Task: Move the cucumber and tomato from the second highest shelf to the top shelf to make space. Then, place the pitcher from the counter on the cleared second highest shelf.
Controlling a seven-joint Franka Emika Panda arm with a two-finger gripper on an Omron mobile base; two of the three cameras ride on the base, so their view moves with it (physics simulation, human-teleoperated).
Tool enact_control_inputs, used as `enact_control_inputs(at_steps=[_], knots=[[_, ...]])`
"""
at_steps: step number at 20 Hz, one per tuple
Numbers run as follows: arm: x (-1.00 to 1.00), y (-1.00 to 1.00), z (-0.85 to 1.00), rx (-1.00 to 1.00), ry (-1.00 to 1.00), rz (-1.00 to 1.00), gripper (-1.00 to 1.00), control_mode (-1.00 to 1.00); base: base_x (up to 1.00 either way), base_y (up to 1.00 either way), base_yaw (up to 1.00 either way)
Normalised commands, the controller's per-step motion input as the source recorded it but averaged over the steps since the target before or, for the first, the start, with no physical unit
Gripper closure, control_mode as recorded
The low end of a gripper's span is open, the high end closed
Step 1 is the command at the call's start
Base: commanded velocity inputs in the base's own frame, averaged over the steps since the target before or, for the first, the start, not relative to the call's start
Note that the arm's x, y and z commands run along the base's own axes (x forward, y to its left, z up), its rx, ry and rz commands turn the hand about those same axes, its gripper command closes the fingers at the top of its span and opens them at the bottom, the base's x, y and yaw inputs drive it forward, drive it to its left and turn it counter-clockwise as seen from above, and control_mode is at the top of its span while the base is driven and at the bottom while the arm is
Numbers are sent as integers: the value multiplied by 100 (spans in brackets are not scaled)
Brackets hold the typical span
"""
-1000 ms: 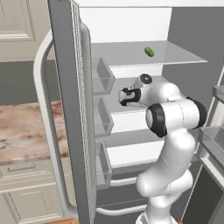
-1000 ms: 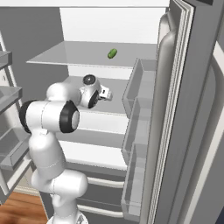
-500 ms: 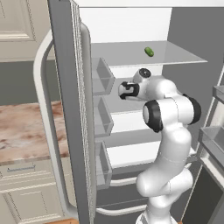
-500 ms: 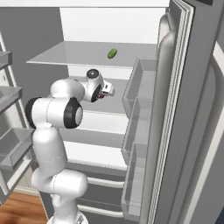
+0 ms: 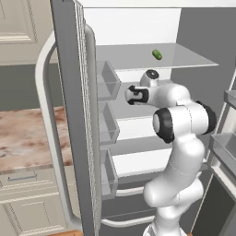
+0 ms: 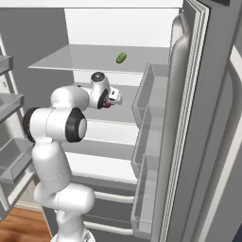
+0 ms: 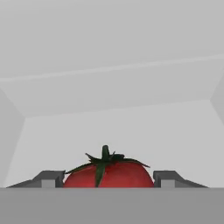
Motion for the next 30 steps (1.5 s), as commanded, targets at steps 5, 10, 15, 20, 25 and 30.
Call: enact_control_inputs(at_steps=[5, 10, 15, 20, 25, 30], knots=[[-100, 1, -7, 0, -8, 0, 100, -100, 0, 0, 0], [-100, 2, 82, -1, -11, 0, 100, -100, 0, 0, 0], [-99, 9, 100, -5, -13, 0, 100, -100, 0, 0, 0], [-84, 17, 100, -1, -14, 3, 100, -100, 0, 0, 0], [-51, 22, 100, 0, -19, 2, 100, -100, 0, 0, 0], [-5, 10, 100, 0, -13, 0, 100, -100, 0, 0, 0]])
